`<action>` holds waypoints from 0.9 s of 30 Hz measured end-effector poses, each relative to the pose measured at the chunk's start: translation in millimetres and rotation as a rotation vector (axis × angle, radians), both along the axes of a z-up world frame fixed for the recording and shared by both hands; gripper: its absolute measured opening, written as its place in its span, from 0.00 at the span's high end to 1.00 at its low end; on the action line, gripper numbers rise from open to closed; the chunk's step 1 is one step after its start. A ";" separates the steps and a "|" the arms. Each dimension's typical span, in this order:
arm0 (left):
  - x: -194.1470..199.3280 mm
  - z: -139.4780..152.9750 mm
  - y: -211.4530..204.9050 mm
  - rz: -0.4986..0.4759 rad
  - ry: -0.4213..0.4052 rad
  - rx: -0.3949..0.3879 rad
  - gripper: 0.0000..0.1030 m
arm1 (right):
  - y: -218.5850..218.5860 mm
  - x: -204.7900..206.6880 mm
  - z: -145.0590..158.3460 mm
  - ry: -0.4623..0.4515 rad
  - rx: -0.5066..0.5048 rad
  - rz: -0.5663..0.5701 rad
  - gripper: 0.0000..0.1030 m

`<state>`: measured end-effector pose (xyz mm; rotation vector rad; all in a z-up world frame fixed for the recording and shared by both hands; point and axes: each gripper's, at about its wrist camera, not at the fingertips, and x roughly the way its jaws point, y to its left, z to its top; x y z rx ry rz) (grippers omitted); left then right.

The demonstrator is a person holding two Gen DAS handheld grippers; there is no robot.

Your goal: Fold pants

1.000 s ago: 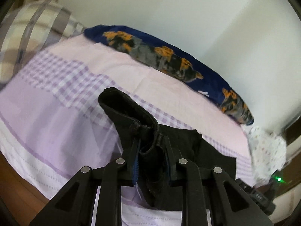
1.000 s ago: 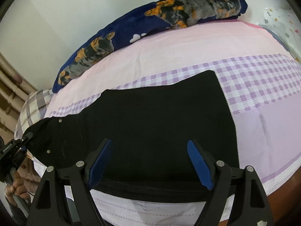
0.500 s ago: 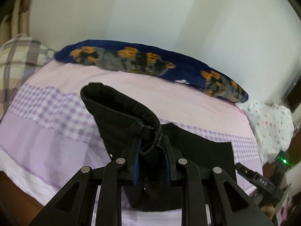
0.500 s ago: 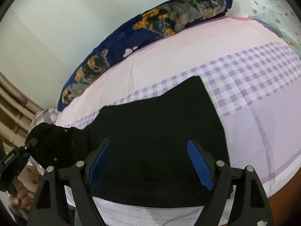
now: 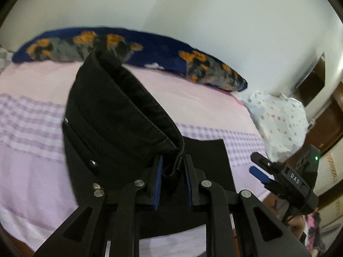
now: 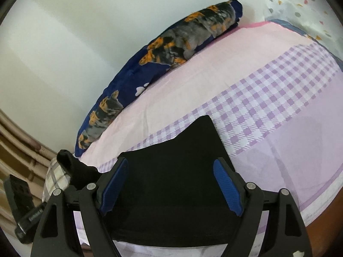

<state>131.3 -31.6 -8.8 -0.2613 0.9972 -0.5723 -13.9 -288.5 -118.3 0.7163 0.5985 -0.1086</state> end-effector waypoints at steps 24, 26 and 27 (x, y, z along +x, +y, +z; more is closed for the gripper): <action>-14.1 -46.0 -51.0 -0.207 0.108 0.070 0.83 | 17.1 15.9 -14.2 0.032 0.056 0.129 0.23; -16.1 -38.5 -47.4 -0.233 0.091 0.058 0.82 | 19.9 17.1 -16.2 0.036 0.053 0.145 0.23; -17.6 -32.5 -41.3 -0.229 0.066 0.051 0.82 | 21.6 17.9 -17.8 0.034 0.059 0.158 0.23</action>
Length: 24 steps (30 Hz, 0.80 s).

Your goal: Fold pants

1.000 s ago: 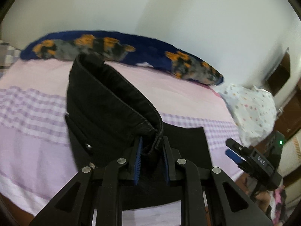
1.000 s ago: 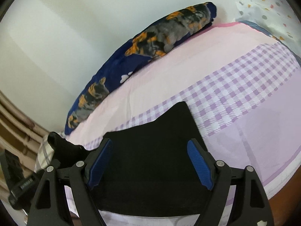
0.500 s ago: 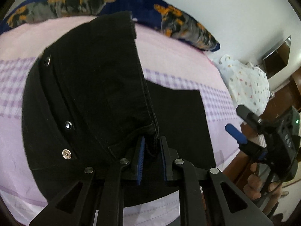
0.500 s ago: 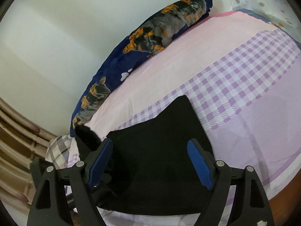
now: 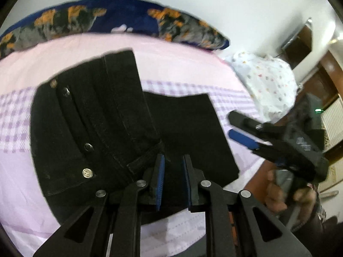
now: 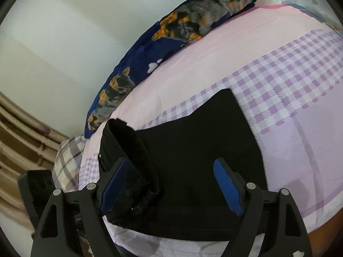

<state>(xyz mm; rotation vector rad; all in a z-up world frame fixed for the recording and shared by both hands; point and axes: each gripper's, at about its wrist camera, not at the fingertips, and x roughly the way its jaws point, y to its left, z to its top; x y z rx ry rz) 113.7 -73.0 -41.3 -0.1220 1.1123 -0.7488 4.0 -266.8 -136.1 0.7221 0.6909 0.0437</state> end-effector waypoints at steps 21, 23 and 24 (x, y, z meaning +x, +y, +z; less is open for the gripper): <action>28.4 -36.3 80.8 0.214 0.007 0.086 0.80 | 33.1 95.3 -27.1 0.102 0.007 0.495 0.23; 25.3 -38.2 76.3 0.208 0.011 0.098 0.80 | 34.8 105.5 -30.9 0.111 0.012 0.515 0.23; 24.4 -39.7 74.4 0.204 0.002 0.111 0.80 | 35.6 110.3 -32.2 0.112 0.009 0.522 0.23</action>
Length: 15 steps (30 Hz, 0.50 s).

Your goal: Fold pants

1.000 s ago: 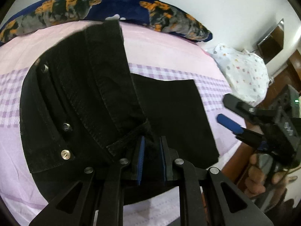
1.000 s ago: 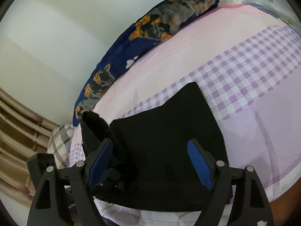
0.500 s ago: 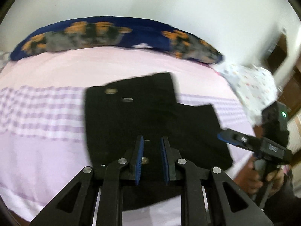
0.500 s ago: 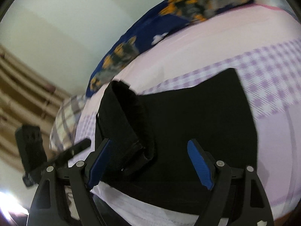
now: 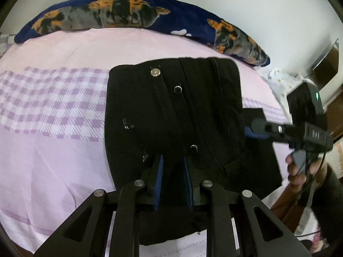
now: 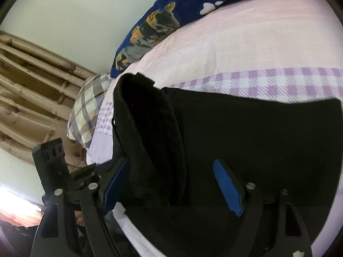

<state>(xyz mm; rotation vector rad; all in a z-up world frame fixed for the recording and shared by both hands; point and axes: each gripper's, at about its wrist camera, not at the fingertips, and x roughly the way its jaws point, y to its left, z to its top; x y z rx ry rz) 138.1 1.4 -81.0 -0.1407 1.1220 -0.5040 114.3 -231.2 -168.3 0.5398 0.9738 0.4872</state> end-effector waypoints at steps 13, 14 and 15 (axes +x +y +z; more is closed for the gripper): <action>2.7 -6.1 6.0 0.011 0.022 -0.038 0.80 | 21.0 47.3 -14.4 -0.010 0.094 0.164 0.50; 2.5 -6.6 6.9 0.013 0.023 -0.043 0.80 | 23.7 48.1 -16.7 -0.001 0.098 0.174 0.53; 2.5 -7.0 7.7 0.016 0.025 -0.048 0.80 | 26.9 49.2 -18.9 0.004 0.101 0.181 0.54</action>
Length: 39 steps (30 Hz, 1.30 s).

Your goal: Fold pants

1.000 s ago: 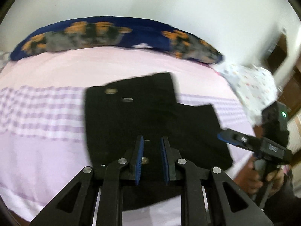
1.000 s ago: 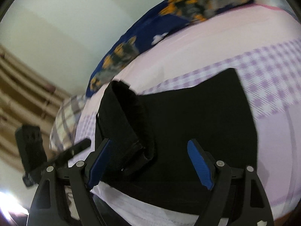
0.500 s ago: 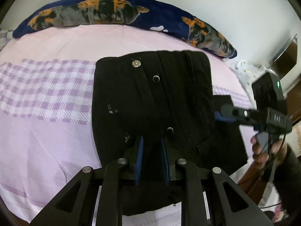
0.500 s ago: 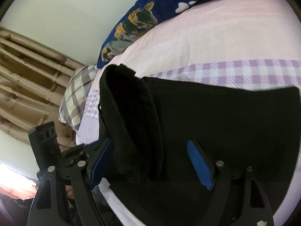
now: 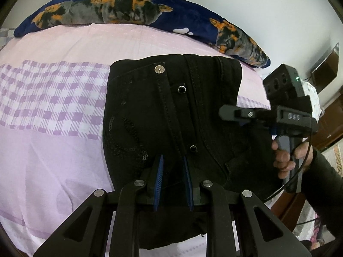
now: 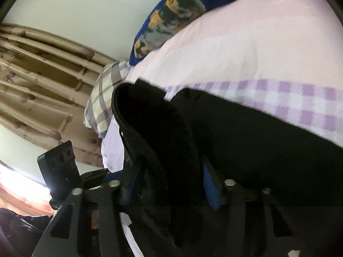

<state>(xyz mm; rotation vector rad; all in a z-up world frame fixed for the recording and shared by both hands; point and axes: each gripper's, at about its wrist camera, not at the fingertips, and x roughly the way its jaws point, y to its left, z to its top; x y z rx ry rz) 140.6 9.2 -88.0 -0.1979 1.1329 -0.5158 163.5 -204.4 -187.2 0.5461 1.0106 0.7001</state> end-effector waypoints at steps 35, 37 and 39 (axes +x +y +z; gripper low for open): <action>11.0 56.7 -44.6 -0.063 -0.099 -0.123 0.80 | -42.0 -106.3 87.0 -0.072 -0.018 -0.362 0.88; 10.2 51.6 -64.7 -0.117 -0.089 -0.111 0.80 | -57.1 -110.9 77.1 -0.056 -0.028 -0.399 0.88; 7.9 45.1 -80.6 -0.158 -0.079 -0.088 0.80 | -71.6 -114.1 64.3 -0.029 -0.032 -0.433 0.88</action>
